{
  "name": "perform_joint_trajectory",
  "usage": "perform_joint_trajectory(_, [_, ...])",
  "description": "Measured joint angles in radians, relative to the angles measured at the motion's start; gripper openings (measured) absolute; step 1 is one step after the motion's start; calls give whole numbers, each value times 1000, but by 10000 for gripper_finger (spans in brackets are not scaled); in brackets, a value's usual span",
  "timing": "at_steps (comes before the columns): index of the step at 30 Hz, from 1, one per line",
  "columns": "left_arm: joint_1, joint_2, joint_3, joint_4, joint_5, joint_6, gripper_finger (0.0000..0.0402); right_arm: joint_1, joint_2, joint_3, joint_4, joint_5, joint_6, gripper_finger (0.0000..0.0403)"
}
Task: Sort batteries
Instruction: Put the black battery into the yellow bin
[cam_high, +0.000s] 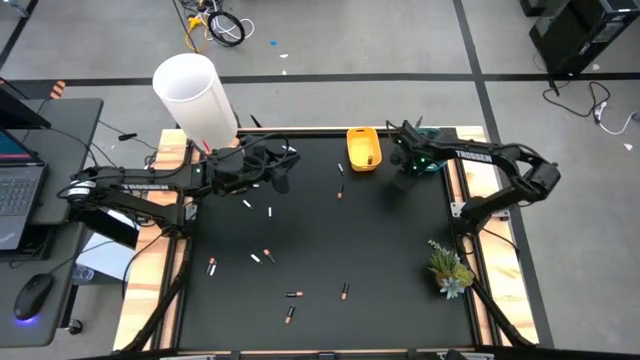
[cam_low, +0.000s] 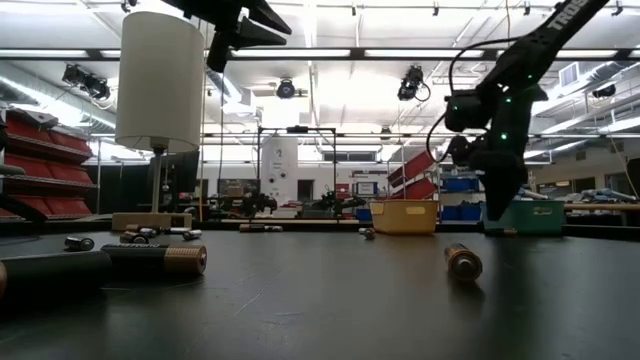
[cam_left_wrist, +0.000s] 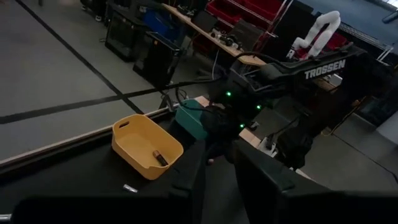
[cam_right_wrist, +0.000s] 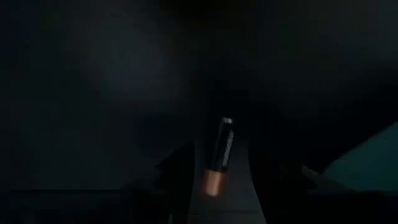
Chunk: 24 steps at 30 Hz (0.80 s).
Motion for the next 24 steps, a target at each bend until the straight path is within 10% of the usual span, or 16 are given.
perform_joint_trajectory(12, [0, 0, 0, -4, 1, 25, 97, 29, -3, -117, 98, 8, 26, 152])
perform_joint_trajectory(24, [0, 0, 0, 22, 0, 27, 97, 50, -6, -136, 78, 18, -20, 42])
